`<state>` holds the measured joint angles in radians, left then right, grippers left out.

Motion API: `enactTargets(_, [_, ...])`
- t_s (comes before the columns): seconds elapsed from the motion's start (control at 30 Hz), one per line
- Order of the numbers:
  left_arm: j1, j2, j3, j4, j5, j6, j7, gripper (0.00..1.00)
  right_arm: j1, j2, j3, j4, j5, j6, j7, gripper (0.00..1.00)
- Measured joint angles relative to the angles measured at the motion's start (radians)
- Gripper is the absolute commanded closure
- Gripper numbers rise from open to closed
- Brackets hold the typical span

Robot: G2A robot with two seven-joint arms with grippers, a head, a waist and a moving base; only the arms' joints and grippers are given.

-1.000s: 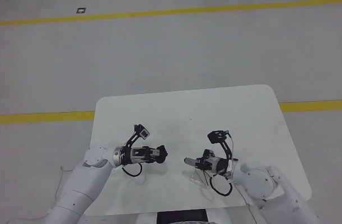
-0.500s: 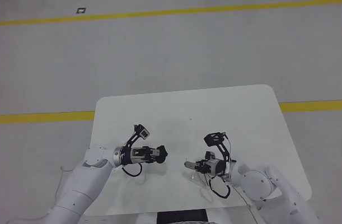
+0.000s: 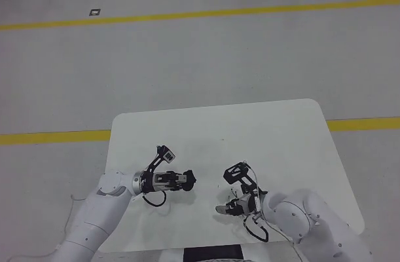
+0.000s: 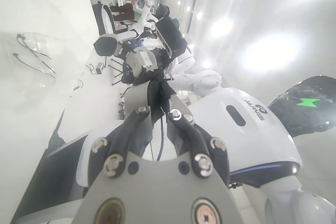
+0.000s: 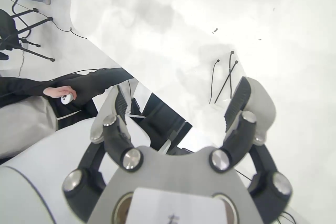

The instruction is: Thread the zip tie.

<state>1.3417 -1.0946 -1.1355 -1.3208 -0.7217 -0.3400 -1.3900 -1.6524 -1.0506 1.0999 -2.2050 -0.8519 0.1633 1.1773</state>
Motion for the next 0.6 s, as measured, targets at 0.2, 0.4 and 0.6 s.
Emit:
enactTargets(0.2, [0.000,0.000,0.000,0.000,0.000,0.000,0.000,1.00,0.000,0.000,0.001,0.000,0.000,0.000,0.000,0.00])
enactTargets(0.4, [0.000,0.000,0.000,0.000,0.000,0.000,0.000,1.00,0.020,0.000,-0.048,0.025,-0.098,0.003,0.037,0.00])
enactTargets(0.6, [0.000,0.000,0.000,0.000,0.000,0.000,0.000,1.00,0.079,-0.013,-0.132,0.054,-0.172,0.051,0.093,0.00])
